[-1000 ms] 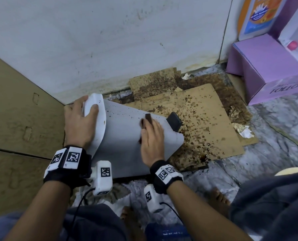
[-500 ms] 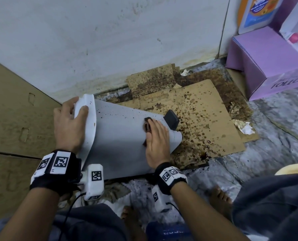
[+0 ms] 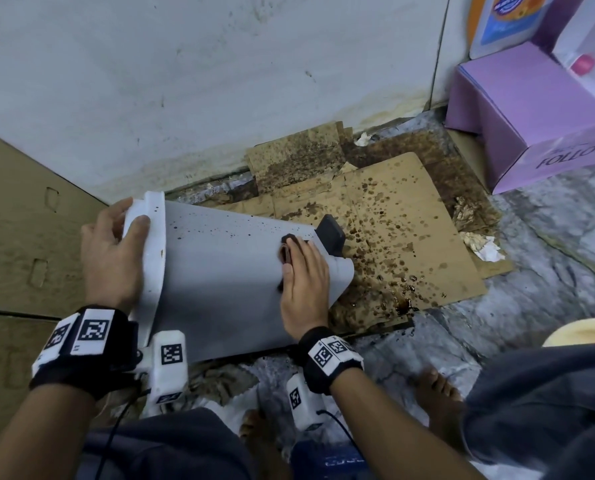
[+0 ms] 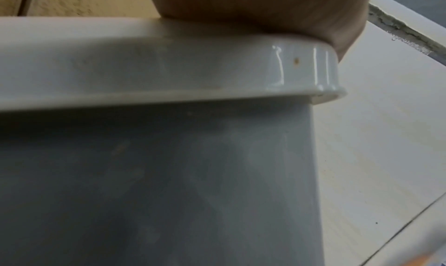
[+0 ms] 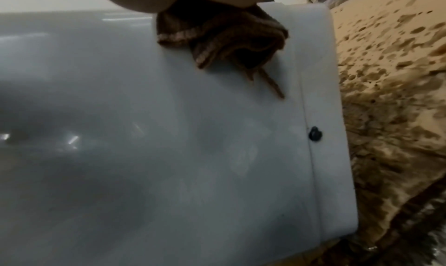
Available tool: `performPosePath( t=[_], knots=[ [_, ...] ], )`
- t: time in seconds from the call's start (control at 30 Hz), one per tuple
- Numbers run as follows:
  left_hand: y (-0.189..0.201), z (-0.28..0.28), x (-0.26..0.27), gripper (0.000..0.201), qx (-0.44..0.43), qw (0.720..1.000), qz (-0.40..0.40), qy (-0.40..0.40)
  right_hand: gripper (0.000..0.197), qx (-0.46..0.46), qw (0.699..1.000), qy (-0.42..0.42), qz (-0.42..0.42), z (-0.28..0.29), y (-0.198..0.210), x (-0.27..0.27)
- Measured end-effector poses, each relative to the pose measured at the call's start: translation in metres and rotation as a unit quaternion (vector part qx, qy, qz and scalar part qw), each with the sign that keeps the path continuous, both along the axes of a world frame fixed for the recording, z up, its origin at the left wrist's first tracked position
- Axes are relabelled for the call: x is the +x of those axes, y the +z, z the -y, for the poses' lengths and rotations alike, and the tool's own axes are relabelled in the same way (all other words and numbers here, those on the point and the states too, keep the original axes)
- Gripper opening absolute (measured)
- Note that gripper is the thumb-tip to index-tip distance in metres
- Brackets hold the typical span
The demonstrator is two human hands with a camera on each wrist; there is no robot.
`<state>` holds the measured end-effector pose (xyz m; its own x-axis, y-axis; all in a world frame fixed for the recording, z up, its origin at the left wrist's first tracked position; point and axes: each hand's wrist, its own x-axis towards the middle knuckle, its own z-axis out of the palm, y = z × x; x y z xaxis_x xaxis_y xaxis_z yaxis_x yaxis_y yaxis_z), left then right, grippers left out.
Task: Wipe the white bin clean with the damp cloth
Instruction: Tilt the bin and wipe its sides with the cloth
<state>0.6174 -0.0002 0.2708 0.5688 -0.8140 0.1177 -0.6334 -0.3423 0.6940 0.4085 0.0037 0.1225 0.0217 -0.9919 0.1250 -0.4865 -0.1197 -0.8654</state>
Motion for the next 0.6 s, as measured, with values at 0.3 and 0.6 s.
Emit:
performPosePath(
  t=[0.3,0.6],
  knots=[
    [0.001,0.0,0.009,0.061,0.004,1.0,-0.012,0.008,0.045,-0.025,0.999,-0.003,-0.032,0.0,-0.024,-0.02],
    [-0.001,0.0,0.009,0.056,0.007,1.0,-0.023,0.005,0.045,-0.049,0.998,-0.003,-0.048,-0.002,-0.046,-0.047]
  ],
)
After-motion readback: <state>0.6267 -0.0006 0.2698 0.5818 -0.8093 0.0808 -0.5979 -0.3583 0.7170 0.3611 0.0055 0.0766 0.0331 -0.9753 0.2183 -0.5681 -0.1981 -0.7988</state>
